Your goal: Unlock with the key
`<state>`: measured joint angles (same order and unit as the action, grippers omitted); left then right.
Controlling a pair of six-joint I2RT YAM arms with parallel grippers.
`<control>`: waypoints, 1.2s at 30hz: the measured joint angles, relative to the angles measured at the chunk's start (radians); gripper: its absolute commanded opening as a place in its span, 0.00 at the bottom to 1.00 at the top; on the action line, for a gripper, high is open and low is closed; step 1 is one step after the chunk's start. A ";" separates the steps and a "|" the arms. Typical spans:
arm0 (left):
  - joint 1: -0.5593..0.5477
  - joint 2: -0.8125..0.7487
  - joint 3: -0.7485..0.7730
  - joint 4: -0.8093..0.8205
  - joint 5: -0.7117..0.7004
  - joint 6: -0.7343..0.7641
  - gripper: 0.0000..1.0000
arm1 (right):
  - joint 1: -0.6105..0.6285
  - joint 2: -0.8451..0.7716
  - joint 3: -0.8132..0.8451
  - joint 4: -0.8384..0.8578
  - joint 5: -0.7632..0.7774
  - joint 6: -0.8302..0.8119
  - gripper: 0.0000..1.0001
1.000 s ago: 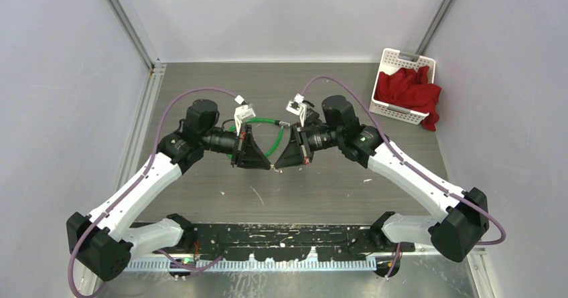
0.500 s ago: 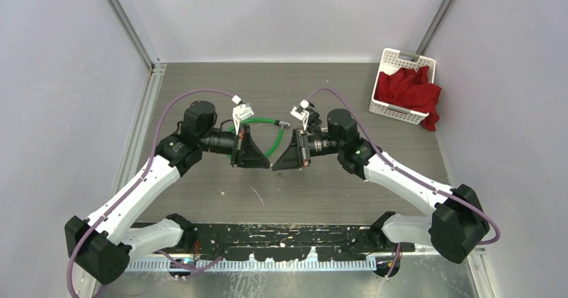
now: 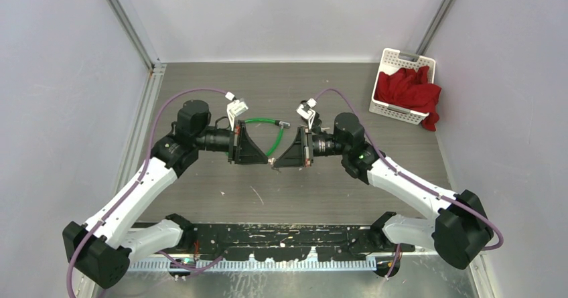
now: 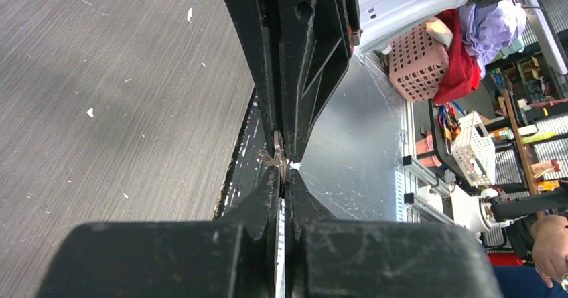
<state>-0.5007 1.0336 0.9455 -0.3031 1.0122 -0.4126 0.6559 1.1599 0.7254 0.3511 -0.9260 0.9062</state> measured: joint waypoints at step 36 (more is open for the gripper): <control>0.002 -0.004 -0.004 0.011 -0.017 -0.038 0.00 | -0.002 0.005 -0.022 0.106 0.035 0.060 0.34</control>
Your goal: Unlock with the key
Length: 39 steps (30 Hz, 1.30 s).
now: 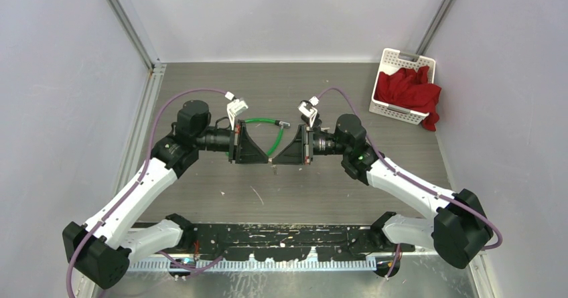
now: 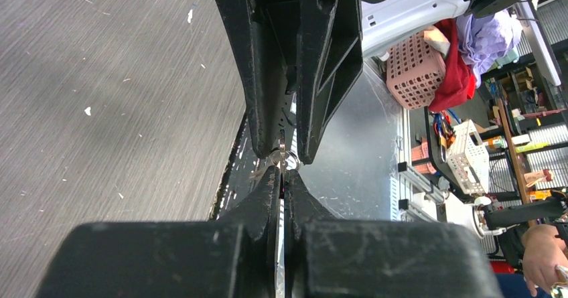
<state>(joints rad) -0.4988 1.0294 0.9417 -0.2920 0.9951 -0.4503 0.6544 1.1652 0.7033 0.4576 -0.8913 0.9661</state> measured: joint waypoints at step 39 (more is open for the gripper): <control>0.068 0.849 0.709 -0.693 -0.377 1.064 0.94 | -0.388 -0.237 -0.028 -0.752 0.136 -0.322 0.01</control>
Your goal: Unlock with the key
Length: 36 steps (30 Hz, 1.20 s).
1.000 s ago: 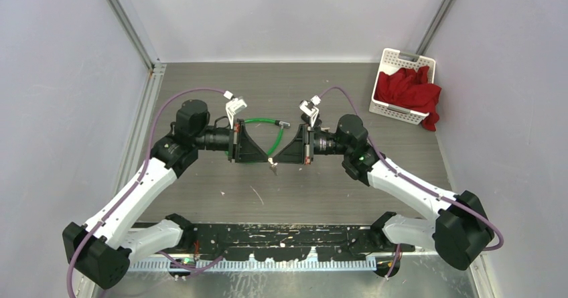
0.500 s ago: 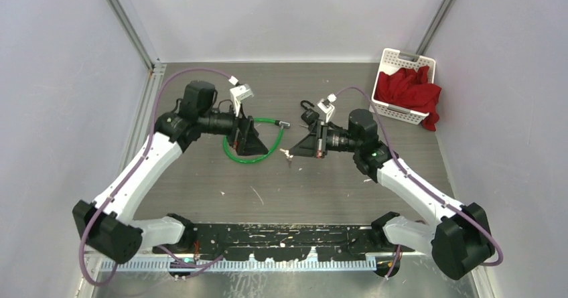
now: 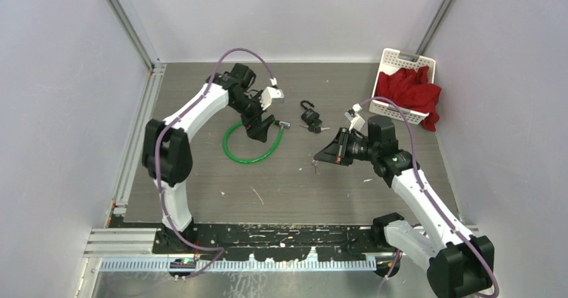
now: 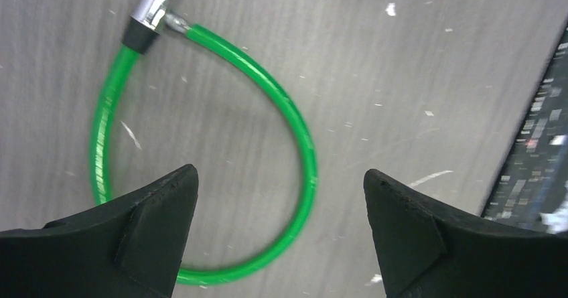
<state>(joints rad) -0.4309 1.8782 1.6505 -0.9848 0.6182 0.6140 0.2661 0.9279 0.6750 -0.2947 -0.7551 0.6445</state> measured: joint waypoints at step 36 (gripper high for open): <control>-0.031 0.504 0.359 0.051 0.048 0.615 0.29 | -0.002 0.038 0.073 -0.148 0.066 -0.050 0.01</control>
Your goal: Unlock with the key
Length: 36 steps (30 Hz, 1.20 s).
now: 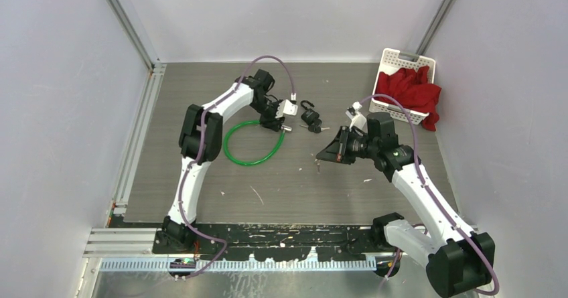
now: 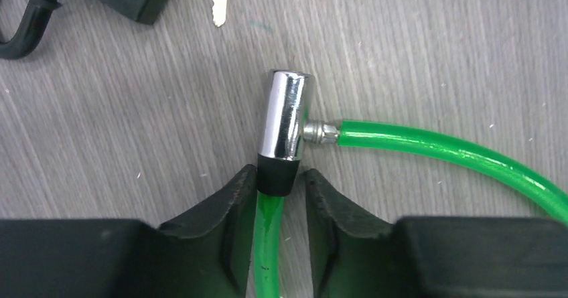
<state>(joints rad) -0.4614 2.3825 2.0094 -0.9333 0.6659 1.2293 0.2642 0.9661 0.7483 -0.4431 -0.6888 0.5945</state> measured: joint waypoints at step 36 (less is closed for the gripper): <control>-0.051 -1.312 -0.919 0.145 0.179 0.101 0.00 | 0.211 0.132 0.315 -0.042 0.035 -0.227 0.01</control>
<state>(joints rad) -0.5125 1.0702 1.0901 -0.7887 0.8444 1.3304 0.4751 1.0977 1.0630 -0.4854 -0.6540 0.3672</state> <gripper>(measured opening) 0.125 0.043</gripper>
